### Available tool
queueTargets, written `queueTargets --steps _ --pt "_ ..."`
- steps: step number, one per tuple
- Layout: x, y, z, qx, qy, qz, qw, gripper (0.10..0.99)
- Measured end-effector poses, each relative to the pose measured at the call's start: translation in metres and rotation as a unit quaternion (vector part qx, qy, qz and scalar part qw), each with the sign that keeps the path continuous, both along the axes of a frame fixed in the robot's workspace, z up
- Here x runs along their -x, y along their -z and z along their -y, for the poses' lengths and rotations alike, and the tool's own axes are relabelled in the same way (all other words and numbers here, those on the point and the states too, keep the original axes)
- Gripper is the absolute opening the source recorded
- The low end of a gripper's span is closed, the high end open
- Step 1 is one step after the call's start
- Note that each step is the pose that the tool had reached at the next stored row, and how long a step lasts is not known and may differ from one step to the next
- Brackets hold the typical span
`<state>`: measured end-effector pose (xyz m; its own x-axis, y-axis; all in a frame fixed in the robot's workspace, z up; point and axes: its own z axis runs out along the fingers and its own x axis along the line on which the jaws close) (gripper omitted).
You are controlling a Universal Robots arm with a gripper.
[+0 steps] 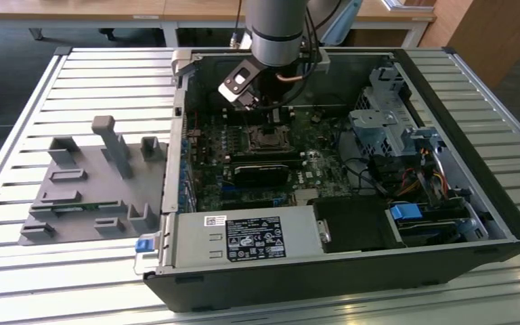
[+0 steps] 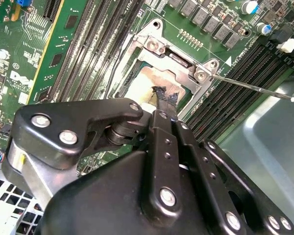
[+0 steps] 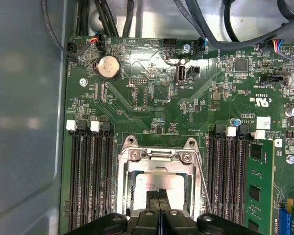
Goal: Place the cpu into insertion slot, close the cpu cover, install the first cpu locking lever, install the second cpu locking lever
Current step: 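Install the first cpu locking lever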
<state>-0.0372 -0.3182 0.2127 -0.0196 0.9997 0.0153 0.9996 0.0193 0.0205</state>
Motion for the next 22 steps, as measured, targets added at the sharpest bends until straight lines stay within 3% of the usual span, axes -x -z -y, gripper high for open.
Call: queueTargets --steps 14,22 --pt "-0.0001 -0.0088 0.0000 0.0013 0.000 0.0000 1.0000 0.106" --pt "-0.0001 -0.0283 0.0000 0.0014 0.000 0.0002 1.0000 0.106"
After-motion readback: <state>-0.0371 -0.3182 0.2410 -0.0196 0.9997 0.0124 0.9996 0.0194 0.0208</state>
